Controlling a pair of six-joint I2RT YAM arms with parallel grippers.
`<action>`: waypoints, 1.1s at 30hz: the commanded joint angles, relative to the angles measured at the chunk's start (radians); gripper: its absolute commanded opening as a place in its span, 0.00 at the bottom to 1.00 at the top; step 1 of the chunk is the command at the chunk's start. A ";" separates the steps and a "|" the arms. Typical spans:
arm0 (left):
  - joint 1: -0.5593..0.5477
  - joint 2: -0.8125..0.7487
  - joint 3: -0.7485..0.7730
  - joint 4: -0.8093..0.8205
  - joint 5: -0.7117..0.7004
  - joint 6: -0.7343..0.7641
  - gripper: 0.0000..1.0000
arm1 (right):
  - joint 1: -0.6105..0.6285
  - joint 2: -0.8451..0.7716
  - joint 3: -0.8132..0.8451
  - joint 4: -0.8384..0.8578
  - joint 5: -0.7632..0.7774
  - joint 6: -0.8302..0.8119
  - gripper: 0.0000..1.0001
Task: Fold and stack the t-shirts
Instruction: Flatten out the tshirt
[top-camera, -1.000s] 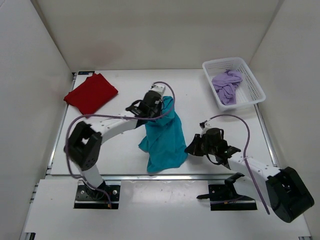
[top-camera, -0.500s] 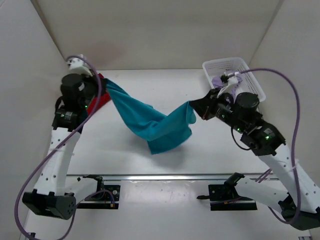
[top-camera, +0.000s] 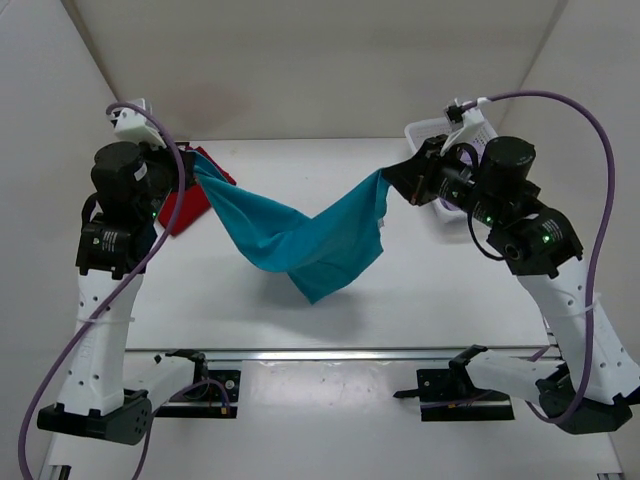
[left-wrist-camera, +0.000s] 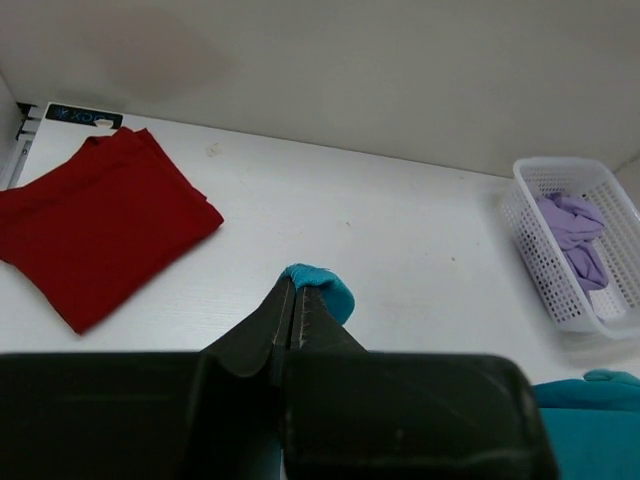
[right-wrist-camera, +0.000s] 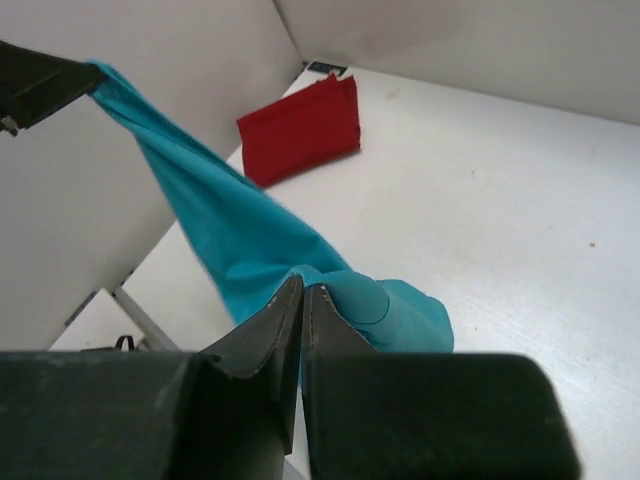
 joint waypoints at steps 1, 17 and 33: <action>0.047 0.008 -0.051 -0.019 0.067 -0.012 0.03 | -0.062 0.018 0.092 -0.019 -0.092 -0.018 0.00; 0.099 -0.077 -0.232 -0.011 0.077 -0.010 0.06 | 0.227 -0.019 0.136 0.024 0.160 -0.099 0.03; 0.091 -0.195 -0.803 0.219 0.181 -0.162 0.07 | -0.493 0.766 -0.063 0.557 -0.574 0.140 0.00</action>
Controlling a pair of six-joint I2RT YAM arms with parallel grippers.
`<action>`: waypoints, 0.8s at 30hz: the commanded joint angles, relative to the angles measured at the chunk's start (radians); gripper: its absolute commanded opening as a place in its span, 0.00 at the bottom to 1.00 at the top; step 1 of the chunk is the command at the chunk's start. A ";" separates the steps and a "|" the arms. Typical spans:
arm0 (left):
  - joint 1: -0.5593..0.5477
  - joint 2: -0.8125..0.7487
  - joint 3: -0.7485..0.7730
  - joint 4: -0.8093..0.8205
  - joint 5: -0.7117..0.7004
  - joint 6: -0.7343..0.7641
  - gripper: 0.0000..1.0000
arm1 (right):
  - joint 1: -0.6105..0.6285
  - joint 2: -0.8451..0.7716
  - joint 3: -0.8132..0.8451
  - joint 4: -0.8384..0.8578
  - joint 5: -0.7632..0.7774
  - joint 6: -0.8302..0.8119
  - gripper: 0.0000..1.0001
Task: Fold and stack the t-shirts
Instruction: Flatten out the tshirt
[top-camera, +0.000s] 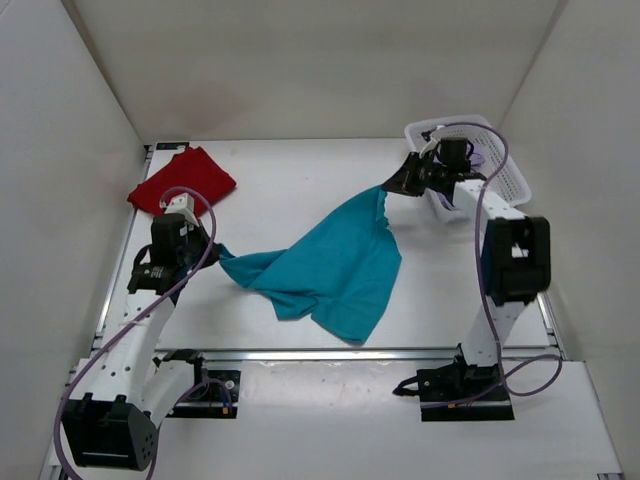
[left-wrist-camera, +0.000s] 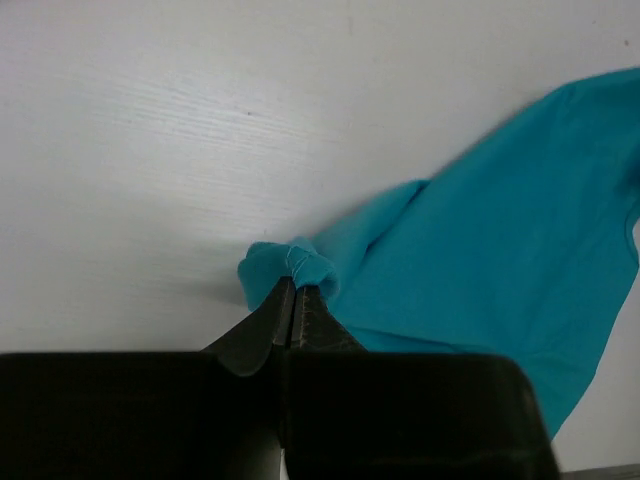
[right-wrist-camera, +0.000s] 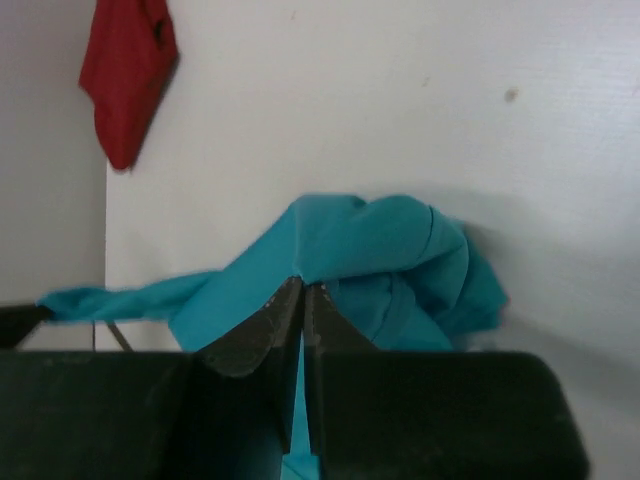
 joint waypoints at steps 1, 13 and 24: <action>-0.007 -0.056 -0.064 0.099 0.031 -0.060 0.07 | 0.000 0.117 0.349 -0.053 0.012 -0.044 0.04; 0.047 -0.087 -0.144 0.131 -0.048 -0.079 0.71 | 0.296 -0.395 -0.318 0.044 0.396 -0.055 0.24; -0.083 -0.065 -0.102 0.142 -0.140 -0.068 0.76 | 0.269 -0.671 -0.892 0.034 0.614 0.021 0.47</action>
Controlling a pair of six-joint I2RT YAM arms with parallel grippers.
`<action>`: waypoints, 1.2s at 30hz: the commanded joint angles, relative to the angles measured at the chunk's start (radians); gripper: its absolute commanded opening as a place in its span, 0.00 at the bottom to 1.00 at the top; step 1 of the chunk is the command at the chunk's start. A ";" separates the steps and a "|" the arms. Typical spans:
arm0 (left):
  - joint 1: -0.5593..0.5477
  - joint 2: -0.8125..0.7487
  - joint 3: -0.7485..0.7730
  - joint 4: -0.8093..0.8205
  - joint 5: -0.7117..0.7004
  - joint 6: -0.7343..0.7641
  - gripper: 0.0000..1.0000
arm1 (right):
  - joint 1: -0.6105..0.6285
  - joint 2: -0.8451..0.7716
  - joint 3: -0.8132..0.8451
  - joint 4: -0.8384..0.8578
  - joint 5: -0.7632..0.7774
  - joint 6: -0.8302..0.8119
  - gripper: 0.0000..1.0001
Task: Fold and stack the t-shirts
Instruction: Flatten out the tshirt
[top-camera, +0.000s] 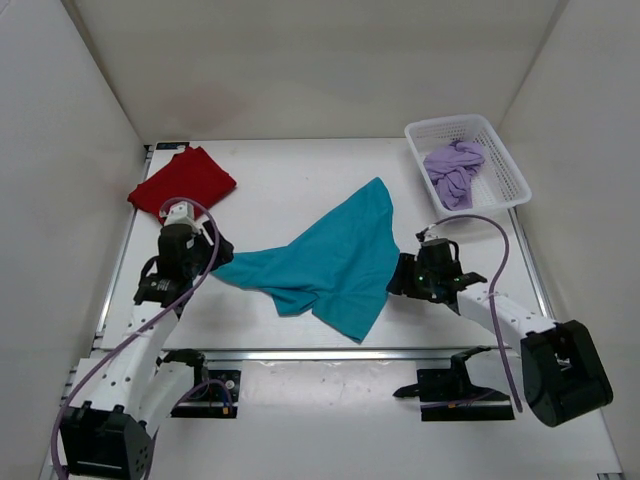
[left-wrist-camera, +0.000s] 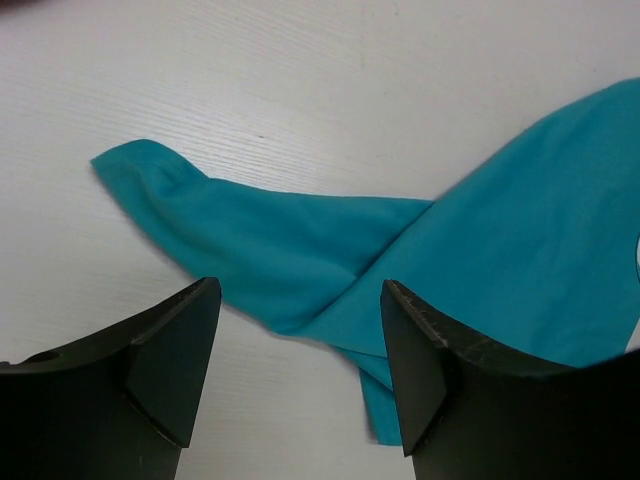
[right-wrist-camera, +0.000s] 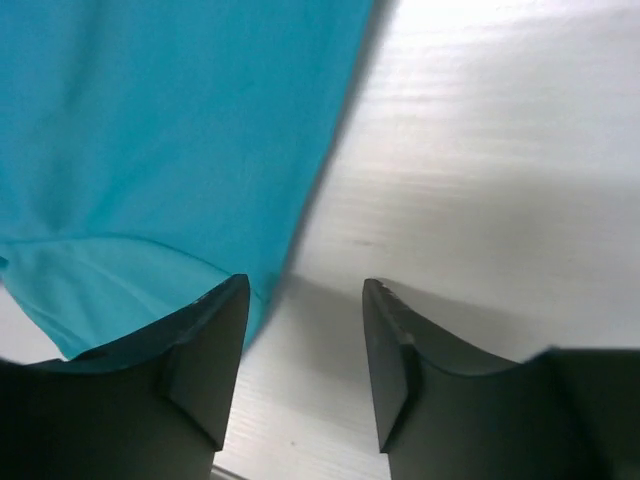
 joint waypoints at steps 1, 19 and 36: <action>-0.065 0.055 0.038 0.036 -0.042 0.001 0.76 | -0.041 -0.040 -0.028 0.108 0.063 0.016 0.48; -0.032 0.080 -0.188 0.174 0.053 -0.112 0.57 | -0.231 0.386 0.380 0.277 -0.015 0.074 0.04; -0.045 0.035 -0.291 0.194 -0.022 -0.128 0.58 | 0.028 -0.308 -0.174 0.076 0.224 0.166 0.42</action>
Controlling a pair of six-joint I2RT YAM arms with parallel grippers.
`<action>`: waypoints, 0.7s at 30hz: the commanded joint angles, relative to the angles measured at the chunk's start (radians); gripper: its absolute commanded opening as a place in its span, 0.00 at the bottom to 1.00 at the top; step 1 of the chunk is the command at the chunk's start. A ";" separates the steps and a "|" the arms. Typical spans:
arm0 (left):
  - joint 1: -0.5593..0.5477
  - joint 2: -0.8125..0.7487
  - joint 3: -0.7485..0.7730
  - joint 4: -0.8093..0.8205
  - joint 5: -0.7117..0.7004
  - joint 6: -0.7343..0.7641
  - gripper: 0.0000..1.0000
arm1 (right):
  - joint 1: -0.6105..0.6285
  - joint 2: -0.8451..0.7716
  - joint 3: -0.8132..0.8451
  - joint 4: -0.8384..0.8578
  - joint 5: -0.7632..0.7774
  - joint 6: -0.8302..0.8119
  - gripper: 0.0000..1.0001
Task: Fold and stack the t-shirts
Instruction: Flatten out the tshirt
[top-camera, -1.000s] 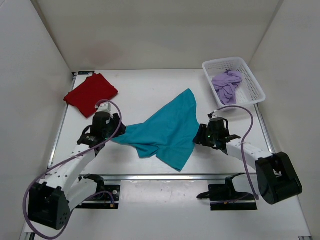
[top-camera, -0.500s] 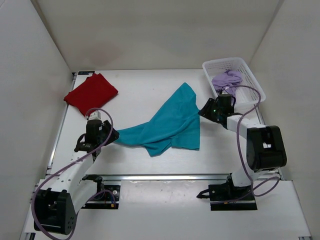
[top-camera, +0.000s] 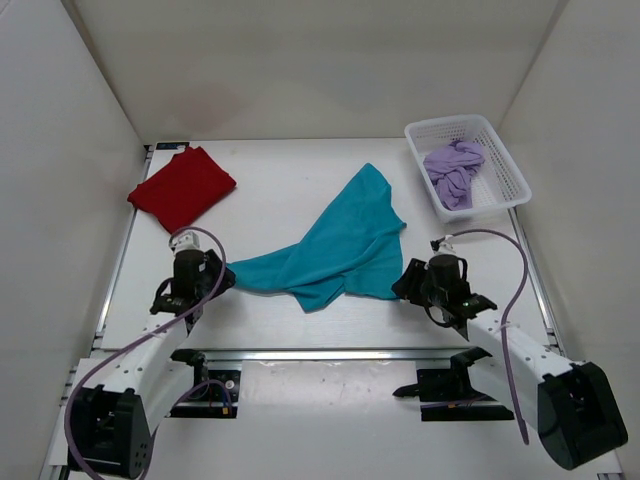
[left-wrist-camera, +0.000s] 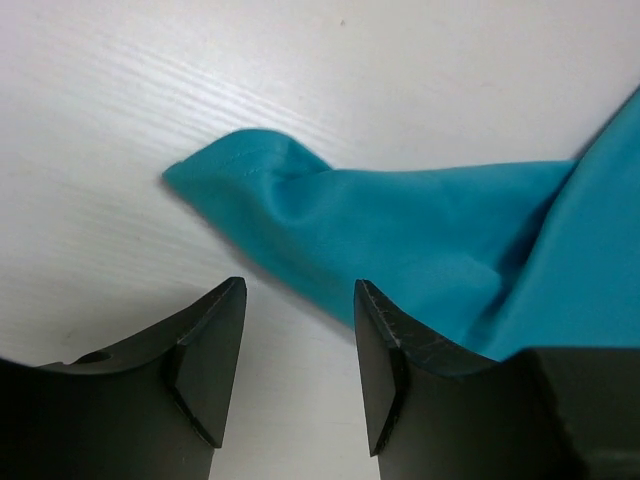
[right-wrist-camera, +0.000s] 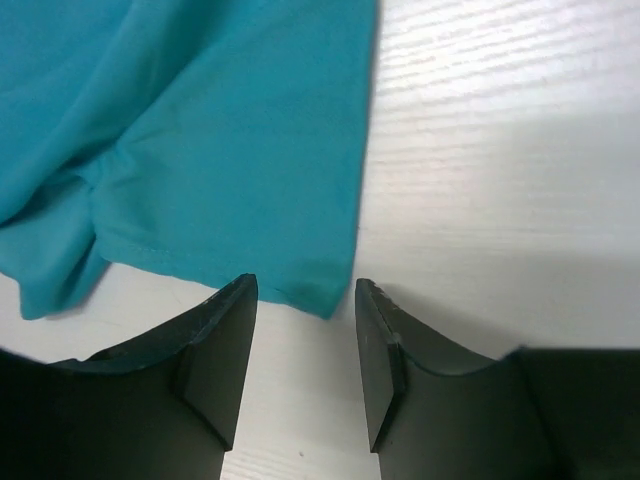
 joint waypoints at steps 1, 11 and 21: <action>-0.021 -0.004 -0.017 -0.002 0.004 -0.002 0.57 | 0.029 -0.061 -0.017 -0.064 0.133 0.036 0.42; 0.008 0.018 -0.029 0.028 -0.004 0.002 0.63 | -0.018 0.045 -0.047 -0.012 -0.049 0.065 0.37; -0.027 0.199 -0.011 0.189 0.025 -0.034 0.48 | -0.027 0.099 -0.031 0.028 -0.135 0.070 0.06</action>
